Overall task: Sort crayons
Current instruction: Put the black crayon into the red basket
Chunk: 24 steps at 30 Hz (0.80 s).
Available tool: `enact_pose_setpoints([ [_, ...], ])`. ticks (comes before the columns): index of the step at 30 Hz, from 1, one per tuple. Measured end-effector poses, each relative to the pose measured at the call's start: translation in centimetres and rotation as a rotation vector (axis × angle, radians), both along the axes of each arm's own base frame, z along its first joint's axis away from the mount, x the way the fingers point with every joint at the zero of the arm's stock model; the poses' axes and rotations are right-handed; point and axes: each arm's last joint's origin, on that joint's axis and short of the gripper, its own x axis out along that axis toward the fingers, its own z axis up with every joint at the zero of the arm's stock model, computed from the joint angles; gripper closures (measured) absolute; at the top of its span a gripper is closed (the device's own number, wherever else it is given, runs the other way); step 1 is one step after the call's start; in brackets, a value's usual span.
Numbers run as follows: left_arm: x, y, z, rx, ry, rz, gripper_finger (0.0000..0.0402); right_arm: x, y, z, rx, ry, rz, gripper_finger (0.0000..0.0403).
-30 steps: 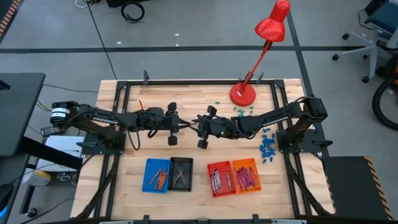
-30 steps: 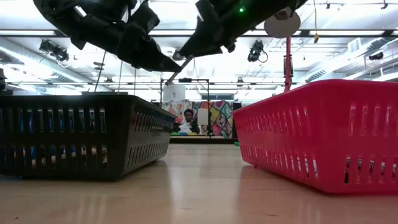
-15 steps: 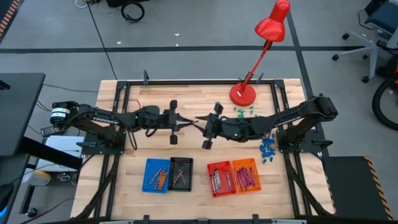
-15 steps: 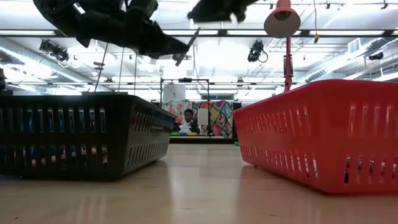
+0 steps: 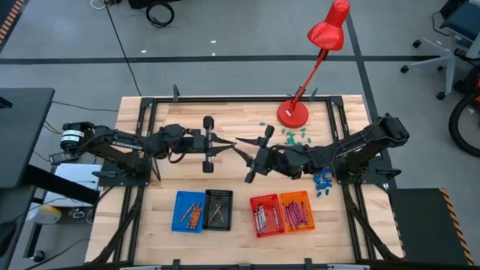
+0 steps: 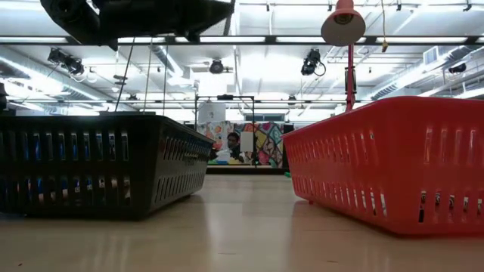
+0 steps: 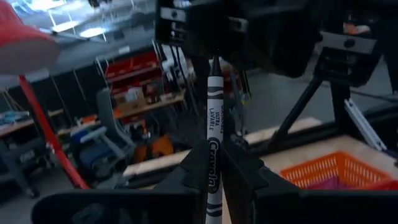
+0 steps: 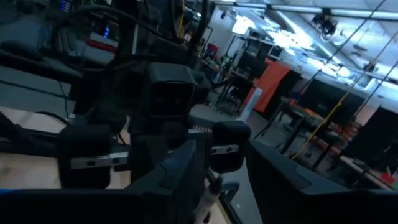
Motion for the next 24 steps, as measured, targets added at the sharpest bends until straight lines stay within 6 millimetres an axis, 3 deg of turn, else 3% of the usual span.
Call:
enact_pose_setpoints([
  [12,-0.3,-0.3,1.5,0.016,-0.154,-0.045,0.0363,0.0,0.4,0.4,-0.039,-0.032,0.082,0.0258],
  [24,-0.5,-1.4,1.9,0.06,-0.215,-0.099,0.0363,0.4,-0.9,0.8,-0.045,-0.07,0.145,0.0258],
])
